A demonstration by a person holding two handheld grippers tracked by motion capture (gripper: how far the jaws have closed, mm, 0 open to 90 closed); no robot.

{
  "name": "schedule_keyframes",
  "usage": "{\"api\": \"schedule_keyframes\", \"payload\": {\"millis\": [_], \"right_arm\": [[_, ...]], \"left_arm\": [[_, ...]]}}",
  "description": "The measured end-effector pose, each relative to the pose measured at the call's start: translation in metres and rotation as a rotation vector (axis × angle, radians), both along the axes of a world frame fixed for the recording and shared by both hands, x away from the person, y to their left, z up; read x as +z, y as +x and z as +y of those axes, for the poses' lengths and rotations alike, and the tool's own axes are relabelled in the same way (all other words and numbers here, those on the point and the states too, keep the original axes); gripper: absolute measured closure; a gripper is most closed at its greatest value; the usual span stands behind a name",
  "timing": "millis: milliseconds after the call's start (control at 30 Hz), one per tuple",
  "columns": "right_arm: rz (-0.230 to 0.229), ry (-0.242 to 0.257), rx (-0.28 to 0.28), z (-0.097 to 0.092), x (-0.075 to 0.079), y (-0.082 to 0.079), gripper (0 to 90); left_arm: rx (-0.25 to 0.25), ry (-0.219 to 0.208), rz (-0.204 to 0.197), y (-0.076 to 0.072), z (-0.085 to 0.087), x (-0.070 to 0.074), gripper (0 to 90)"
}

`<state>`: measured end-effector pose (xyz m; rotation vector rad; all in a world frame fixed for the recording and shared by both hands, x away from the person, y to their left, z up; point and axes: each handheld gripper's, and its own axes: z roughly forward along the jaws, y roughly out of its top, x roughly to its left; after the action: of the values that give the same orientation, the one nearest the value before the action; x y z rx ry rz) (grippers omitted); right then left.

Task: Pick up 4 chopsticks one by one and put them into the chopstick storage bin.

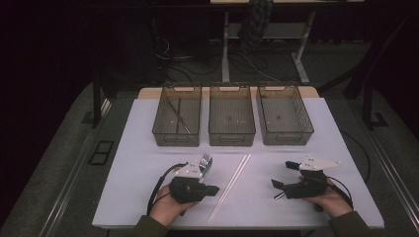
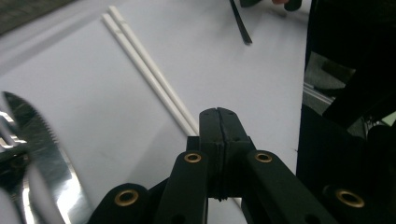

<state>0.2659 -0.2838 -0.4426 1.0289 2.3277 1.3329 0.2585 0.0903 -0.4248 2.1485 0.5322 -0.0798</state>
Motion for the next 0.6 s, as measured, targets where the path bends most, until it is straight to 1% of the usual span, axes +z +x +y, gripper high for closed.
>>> {"api": "schedule_keyframes", "payload": {"millis": [267,367,500,600], "right_arm": [[-0.002,0.004,0.0,0.0,0.001,0.0,11.8],[0.002,0.005,0.002,0.001,0.001,0.0,11.8],[0.002,0.006,0.005,0.002,0.001,0.0,11.8],[0.004,0.007,0.004,0.002,0.001,0.0,11.8]], "left_arm": [[-0.036,0.036,0.023,-0.009,-0.012,-0.009,88.9],[-0.048,0.056,0.033,-0.011,-0.016,-0.012,88.9],[-0.061,0.092,0.036,-0.014,-0.023,-0.017,88.9],[-0.067,0.127,0.024,-0.015,-0.026,-0.019,88.9]]}}
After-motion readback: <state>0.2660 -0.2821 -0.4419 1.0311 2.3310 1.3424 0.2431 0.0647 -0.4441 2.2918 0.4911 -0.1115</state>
